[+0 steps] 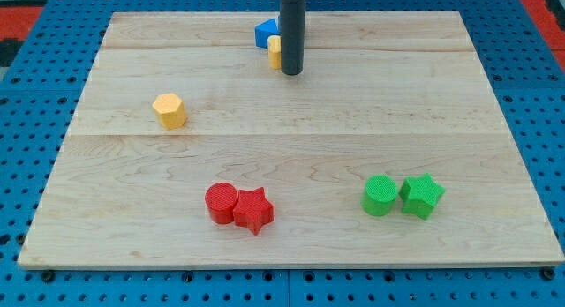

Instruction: Move the hexagon into the heart

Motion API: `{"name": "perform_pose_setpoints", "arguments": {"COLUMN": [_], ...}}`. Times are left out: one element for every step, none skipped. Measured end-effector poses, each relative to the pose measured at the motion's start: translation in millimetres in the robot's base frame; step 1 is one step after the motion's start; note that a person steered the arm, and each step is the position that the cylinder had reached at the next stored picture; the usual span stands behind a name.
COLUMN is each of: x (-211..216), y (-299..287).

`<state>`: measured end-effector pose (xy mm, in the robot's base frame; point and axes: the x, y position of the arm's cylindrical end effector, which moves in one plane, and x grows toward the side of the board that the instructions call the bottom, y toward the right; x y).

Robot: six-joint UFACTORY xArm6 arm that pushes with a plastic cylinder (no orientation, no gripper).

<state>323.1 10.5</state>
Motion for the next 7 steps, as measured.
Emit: {"name": "perform_pose_setpoints", "arguments": {"x": [0,2,72,133,90,54,59], "y": [0,-1,-67,-125,-167,-173,-207]}}
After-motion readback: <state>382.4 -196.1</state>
